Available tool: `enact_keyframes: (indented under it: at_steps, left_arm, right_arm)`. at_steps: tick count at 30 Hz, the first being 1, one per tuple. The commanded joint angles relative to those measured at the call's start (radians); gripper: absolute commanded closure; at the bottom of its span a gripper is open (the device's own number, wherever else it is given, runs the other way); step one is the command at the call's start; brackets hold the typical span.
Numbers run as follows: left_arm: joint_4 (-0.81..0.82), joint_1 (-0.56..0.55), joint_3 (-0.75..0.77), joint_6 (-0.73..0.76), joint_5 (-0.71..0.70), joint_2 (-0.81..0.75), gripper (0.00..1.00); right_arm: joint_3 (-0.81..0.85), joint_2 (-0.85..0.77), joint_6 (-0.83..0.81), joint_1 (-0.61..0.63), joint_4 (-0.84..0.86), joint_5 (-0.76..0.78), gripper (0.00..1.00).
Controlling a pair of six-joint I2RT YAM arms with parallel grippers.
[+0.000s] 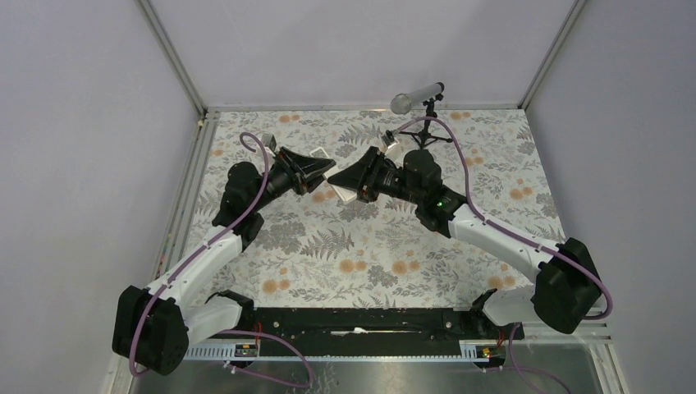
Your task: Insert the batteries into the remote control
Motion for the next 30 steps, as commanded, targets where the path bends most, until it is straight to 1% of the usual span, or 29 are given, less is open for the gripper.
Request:
enact_keyframes:
  at_steps: [1, 3, 4, 6, 11, 16, 21, 24, 30]
  left_arm:
    - [0.120, 0.001, 0.024, -0.030, 0.080, -0.052, 1.00]
    - [0.113, 0.019, 0.023, -0.031, 0.078, -0.052, 1.00]
    - [0.109, 0.028, 0.020, -0.032, 0.075, -0.053, 1.00]
    - [0.120, 0.042, 0.013, -0.040, 0.066, -0.050, 1.00]
    - [0.160, 0.051, -0.002, -0.065, 0.049, -0.036, 1.00]
    - [0.188, 0.053, -0.007, -0.082, 0.038, -0.021, 1.00]
    - [0.186, 0.053, -0.010, -0.081, 0.020, -0.017, 1.00]
    - [0.212, 0.053, -0.017, -0.082, 0.001, -0.010, 1.00]
    - [0.252, 0.052, -0.034, -0.070, -0.049, -0.004, 1.00]
  right_arm:
    - [-0.021, 0.007, -0.058, -0.003, -0.031, 0.053, 0.41]
    - [-0.021, -0.010, -0.063, -0.002, -0.025, 0.054, 0.32]
    - [-0.022, -0.018, -0.063, -0.003, -0.022, 0.055, 0.30]
    - [-0.024, -0.037, -0.061, -0.003, -0.022, 0.064, 0.28]
    - [-0.028, -0.055, -0.048, -0.003, -0.029, 0.076, 0.28]
    - [-0.024, -0.072, -0.062, -0.002, -0.030, 0.074, 0.17]
    - [-0.007, -0.052, -0.061, -0.003, -0.036, 0.066, 0.16]
    - [-0.002, -0.036, -0.054, -0.002, -0.043, 0.070, 0.16]
    - [0.046, -0.010, -0.065, -0.001, -0.116, 0.095, 0.16]
